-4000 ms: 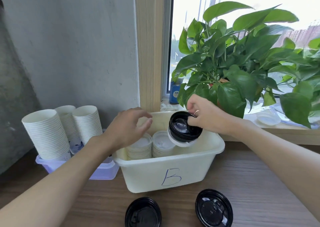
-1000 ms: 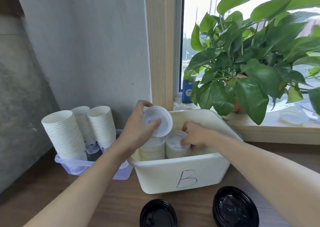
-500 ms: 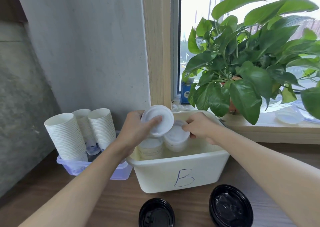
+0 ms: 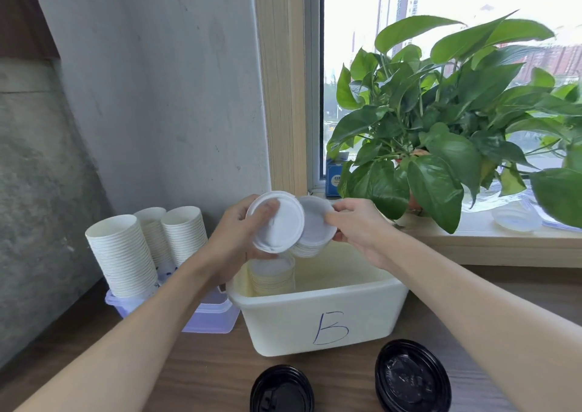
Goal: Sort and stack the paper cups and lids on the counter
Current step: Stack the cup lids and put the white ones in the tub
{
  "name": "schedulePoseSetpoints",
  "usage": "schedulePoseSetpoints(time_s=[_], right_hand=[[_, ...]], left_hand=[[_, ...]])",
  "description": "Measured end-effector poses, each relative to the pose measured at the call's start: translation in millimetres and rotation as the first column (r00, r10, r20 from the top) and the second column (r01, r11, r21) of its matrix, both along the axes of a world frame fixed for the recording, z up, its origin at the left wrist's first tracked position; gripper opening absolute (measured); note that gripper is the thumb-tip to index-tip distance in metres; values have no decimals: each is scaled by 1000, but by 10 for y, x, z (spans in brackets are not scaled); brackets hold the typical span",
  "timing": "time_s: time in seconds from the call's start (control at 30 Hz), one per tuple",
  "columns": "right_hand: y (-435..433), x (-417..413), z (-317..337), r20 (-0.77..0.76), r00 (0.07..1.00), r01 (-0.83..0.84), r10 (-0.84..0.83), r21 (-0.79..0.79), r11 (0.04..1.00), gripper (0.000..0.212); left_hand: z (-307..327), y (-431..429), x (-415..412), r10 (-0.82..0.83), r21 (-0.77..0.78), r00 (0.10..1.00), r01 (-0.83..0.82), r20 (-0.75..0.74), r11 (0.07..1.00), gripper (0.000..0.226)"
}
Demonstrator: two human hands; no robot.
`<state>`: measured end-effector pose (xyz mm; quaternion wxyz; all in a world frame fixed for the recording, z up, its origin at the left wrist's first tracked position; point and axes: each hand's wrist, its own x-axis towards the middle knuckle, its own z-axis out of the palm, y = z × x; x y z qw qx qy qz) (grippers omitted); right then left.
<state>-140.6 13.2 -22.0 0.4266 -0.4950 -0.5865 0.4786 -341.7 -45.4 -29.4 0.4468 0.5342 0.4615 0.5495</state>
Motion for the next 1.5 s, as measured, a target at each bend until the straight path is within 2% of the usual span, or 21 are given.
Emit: schedulePoseSetpoints(time_s=[0.17, 0.23, 0.3, 0.4, 0.47, 0.53, 0.6, 0.67, 0.73, 0.83, 0.97, 1.1, 1.23, 1.3, 1.5], right_hand=[[-6, -31, -10, 35, 994, 106, -108, 37, 994, 16], [-29, -41, -25, 108, 981, 149, -160, 105, 983, 12], [-60, -61, -46, 112, 979, 149, -172, 189, 971, 6], [-104, -62, -80, 11, 994, 104, -111, 265, 958, 4], [-129, -39, -94, -63, 997, 53, -37, 270, 961, 7], [-144, -35, -95, -85, 996, -2, 24, 247, 969, 22], [-171, -55, -64, -160, 981, -90, 112, 140, 986, 41], [-208, -81, -36, -295, 930, -214, 217, 45, 976, 54], [-235, -100, -47, -294, 913, -273, 282, 73, 959, 58], [-231, -125, -70, -208, 940, -249, 271, 129, 960, 47], [-190, -153, -88, -242, 943, -200, 227, 132, 971, 33], [-168, -159, -112, -205, 960, -160, 189, 151, 975, 31], [-152, -175, -133, -181, 967, -140, 181, 216, 966, 23], [-150, -173, -144, -173, 968, -138, 183, 244, 960, 18], [-180, -145, -119, -208, 958, -135, 199, 285, 949, 44]], left_hand=[[56, 11, -5, -125, -94, 986, 135, 109, 986, 28], [52, 22, 3, -158, -111, 981, 171, 115, 979, 33], [34, 31, 29, -134, -111, 986, 145, 98, 983, 36], [5, 36, 78, -58, -91, 992, 68, 112, 993, 48], [-16, 35, 109, -35, -61, 993, 42, 113, 997, 45], [-35, 38, 127, -9, -33, 994, 13, 113, 999, 39], [-54, 49, 147, 21, -24, 993, -18, 116, 1000, 38], [-65, 52, 169, 36, -17, 996, -34, 86, 999, 41], [-76, 44, 181, 52, -3, 999, -52, 12, 999, 45], [-94, 37, 188, 79, 2, 994, -79, -71, 997, 56], [-106, 52, 209, 82, -22, 983, -86, -163, 996, 74], [-72, 31, 242, 37, -43, 975, -47, -217, 998, 66], [-33, -27, 258, -40, 5, 963, 42, -268, 999, 44], [-34, -30, 260, -35, 20, 951, 44, -308, 999, 44], [-44, -20, 265, 44, 72, 941, -21, -336, 997, 55]])
